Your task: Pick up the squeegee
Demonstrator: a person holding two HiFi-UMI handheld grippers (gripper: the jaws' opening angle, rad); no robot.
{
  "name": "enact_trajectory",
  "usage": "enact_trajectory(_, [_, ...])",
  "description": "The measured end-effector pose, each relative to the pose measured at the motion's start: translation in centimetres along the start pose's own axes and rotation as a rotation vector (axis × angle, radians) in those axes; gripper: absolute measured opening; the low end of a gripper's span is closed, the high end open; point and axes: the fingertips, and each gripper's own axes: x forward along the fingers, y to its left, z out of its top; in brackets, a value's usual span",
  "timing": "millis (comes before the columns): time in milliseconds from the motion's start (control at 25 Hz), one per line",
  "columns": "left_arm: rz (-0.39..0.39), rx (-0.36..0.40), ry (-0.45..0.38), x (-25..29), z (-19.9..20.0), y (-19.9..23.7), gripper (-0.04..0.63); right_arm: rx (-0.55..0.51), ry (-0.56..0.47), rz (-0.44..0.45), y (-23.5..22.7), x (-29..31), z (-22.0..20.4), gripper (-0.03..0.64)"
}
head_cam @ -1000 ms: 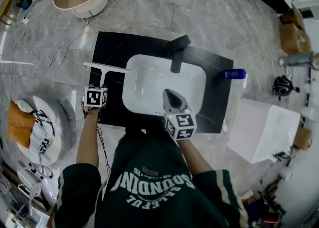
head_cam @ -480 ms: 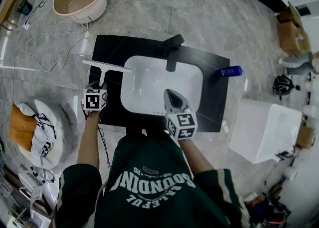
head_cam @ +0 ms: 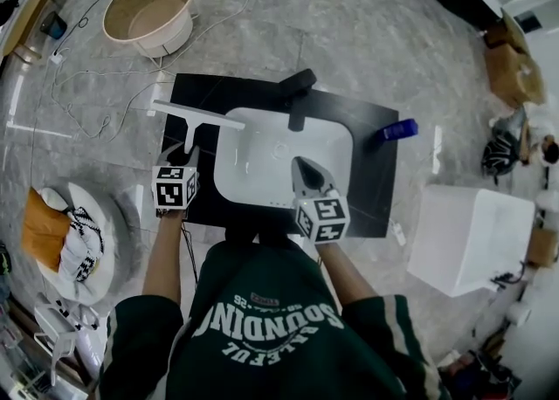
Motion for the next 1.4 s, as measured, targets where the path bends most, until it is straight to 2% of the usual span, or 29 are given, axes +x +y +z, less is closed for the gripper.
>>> enact_trajectory(360, [-0.047, 0.013, -0.186, -3.9, 6.7, -4.4, 0.089, -0.014, -0.102, -0.024, -1.3, -1.3, 3.8, 0.002])
enact_trajectory(720, [-0.114, 0.02, -0.329, -7.0, 12.2, -7.8, 0.089, -0.04, -0.197, -0.064, -3.3, -3.3, 7.3, 0.002])
enact_trajectory(920, [-0.145, 0.049, -0.399, -9.0, 14.6, -9.4, 0.089, -0.046, -0.23, -0.089, -3.9, -4.6, 8.1, 0.002])
enact_trajectory(1120, [-0.16, 0.072, -0.437, -10.0, 15.8, -10.3, 0.089, -0.04, -0.263, -0.112, -4.3, -5.8, 9.0, 0.001])
enact_trajectory(1400, [-0.163, 0.065, -0.429, -9.7, 15.2, -10.3, 0.089, -0.045, -0.274, -0.122, -4.4, -6.4, 9.3, 0.002])
